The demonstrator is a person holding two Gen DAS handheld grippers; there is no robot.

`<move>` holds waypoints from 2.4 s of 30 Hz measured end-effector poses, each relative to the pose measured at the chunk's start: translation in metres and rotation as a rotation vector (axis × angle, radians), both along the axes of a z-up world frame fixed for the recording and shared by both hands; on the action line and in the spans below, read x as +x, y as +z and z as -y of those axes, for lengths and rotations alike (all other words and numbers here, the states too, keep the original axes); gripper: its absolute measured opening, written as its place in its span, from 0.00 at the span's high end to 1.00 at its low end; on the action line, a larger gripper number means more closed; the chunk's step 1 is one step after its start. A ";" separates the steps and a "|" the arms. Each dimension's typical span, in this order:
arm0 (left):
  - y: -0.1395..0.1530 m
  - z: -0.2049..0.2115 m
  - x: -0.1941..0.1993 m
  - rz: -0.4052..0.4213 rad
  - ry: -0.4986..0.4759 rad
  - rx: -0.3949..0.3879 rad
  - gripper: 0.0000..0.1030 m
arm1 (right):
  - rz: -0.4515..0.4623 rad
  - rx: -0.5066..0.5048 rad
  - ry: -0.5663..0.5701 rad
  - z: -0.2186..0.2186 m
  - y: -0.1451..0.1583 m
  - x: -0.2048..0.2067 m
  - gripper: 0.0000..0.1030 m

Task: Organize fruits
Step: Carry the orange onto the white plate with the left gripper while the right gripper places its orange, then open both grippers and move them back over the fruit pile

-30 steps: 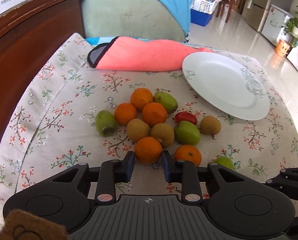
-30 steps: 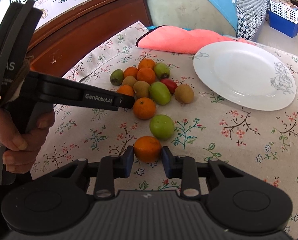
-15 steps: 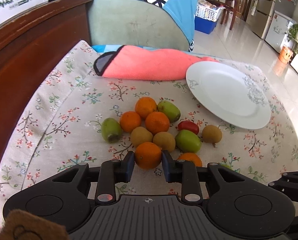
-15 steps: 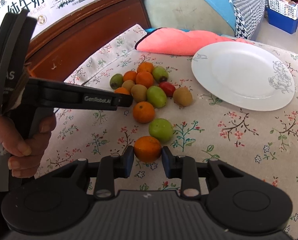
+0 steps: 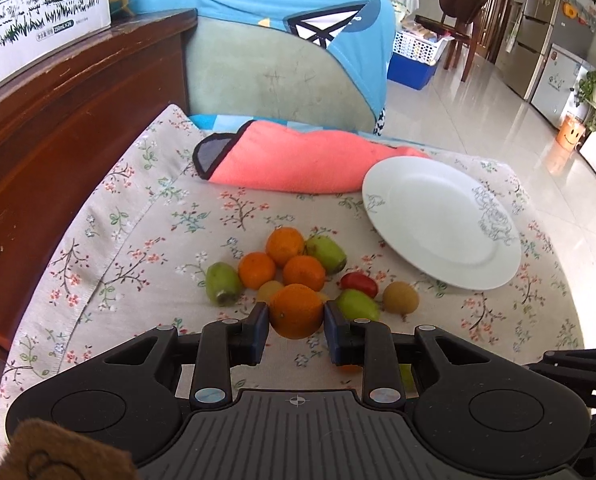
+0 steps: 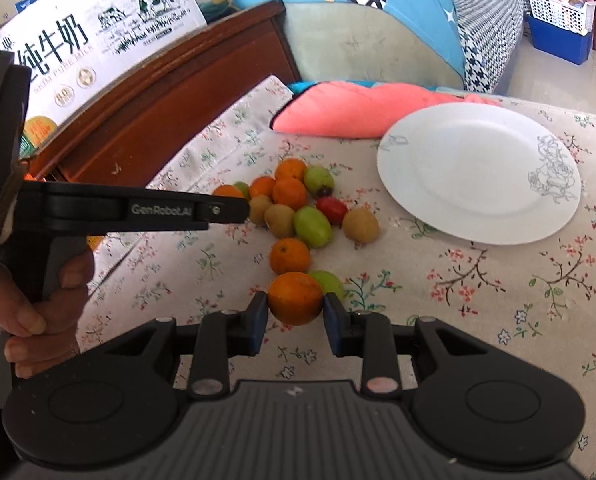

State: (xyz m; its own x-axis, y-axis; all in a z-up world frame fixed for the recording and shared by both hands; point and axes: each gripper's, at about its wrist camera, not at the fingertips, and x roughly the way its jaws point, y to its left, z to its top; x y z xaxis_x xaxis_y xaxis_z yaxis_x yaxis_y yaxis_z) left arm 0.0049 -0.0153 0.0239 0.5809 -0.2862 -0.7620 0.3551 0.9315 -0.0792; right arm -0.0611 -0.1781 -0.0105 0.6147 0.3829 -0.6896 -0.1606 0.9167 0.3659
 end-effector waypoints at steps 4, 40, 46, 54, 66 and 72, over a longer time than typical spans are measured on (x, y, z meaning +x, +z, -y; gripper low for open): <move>0.005 0.005 0.002 0.006 0.011 -0.023 0.74 | 0.012 0.010 -0.018 0.006 0.007 0.001 0.71; -0.019 0.117 0.040 -0.019 -0.100 -0.120 0.74 | -0.110 -0.004 -0.267 0.125 -0.005 0.079 0.71; -0.030 0.124 0.051 -0.041 -0.086 -0.106 0.74 | -0.145 0.000 -0.283 0.129 -0.018 0.086 0.71; -0.034 0.129 0.052 -0.050 -0.089 -0.111 0.73 | -0.141 0.052 -0.306 0.141 -0.020 0.089 0.68; -0.011 0.118 0.049 0.002 -0.060 -0.126 0.52 | -0.117 0.147 -0.333 0.155 -0.007 0.089 0.67; 0.005 0.102 0.045 0.015 -0.036 -0.106 0.43 | -0.081 0.141 -0.315 0.152 0.004 0.084 0.67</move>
State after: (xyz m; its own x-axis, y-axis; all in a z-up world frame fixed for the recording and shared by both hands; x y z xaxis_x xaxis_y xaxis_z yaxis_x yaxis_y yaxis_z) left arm 0.0495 -0.1171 0.0291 0.5797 -0.3853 -0.7180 0.3899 0.9049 -0.1709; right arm 0.0230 -0.3305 -0.0065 0.6631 0.2780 -0.6950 0.1573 0.8559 0.4926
